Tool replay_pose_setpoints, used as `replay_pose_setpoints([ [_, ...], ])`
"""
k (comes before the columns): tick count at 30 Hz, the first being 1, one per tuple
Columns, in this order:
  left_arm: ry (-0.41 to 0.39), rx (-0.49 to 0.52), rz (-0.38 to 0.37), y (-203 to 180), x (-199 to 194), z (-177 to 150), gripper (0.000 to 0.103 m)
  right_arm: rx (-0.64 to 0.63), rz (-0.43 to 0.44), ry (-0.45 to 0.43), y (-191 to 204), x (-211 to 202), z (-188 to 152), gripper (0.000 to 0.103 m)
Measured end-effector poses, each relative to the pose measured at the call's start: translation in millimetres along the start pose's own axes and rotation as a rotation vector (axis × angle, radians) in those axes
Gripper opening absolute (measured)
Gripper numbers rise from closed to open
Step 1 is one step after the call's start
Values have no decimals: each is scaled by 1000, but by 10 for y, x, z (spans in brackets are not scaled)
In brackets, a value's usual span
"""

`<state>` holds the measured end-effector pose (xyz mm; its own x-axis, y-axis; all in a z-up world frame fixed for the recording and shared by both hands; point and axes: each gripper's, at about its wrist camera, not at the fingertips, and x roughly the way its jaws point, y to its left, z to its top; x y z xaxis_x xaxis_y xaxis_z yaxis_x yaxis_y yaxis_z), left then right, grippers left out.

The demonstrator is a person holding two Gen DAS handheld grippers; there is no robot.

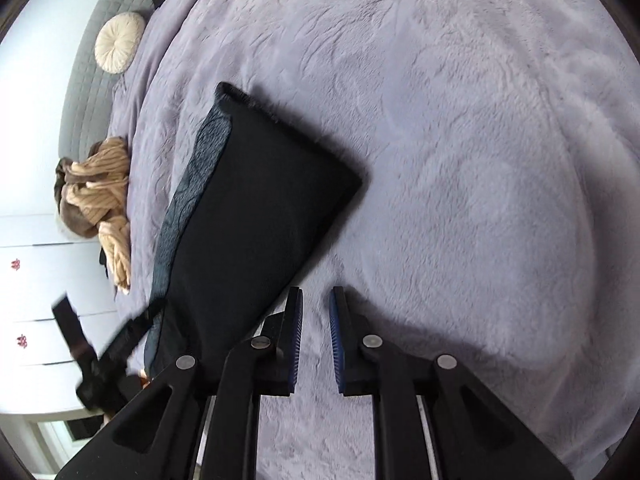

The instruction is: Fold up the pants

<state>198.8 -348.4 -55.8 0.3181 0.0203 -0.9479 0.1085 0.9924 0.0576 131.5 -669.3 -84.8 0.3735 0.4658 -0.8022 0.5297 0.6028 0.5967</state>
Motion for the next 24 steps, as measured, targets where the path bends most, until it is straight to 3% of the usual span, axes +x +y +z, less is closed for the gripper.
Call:
replay_pose_setpoints([
  [2, 24, -2, 43, -58, 279, 170, 96, -12, 16, 20, -7, 10, -22, 15],
  [3, 32, -8, 60, -56, 373, 217, 103, -17, 21, 28, 17, 30, -13, 15],
  [4, 39, -22, 73, -48, 421, 258, 103, -22, 28, 36, 35, 43, -4, 15],
  [7, 39, -36, 51, -26, 272, 310, 103, -46, 58, 56, 76, 74, -26, 18],
  [12, 97, 20, 18, -65, -78, 28, 103, -62, 71, 79, 142, 102, -50, 40],
  [17, 165, 15, -21, -188, -169, -319, 103, -69, 79, 102, 216, 128, -52, 47],
  [24, 198, 1, -39, -302, -243, -525, 103, -91, 72, 137, 300, 179, -35, 48],
])
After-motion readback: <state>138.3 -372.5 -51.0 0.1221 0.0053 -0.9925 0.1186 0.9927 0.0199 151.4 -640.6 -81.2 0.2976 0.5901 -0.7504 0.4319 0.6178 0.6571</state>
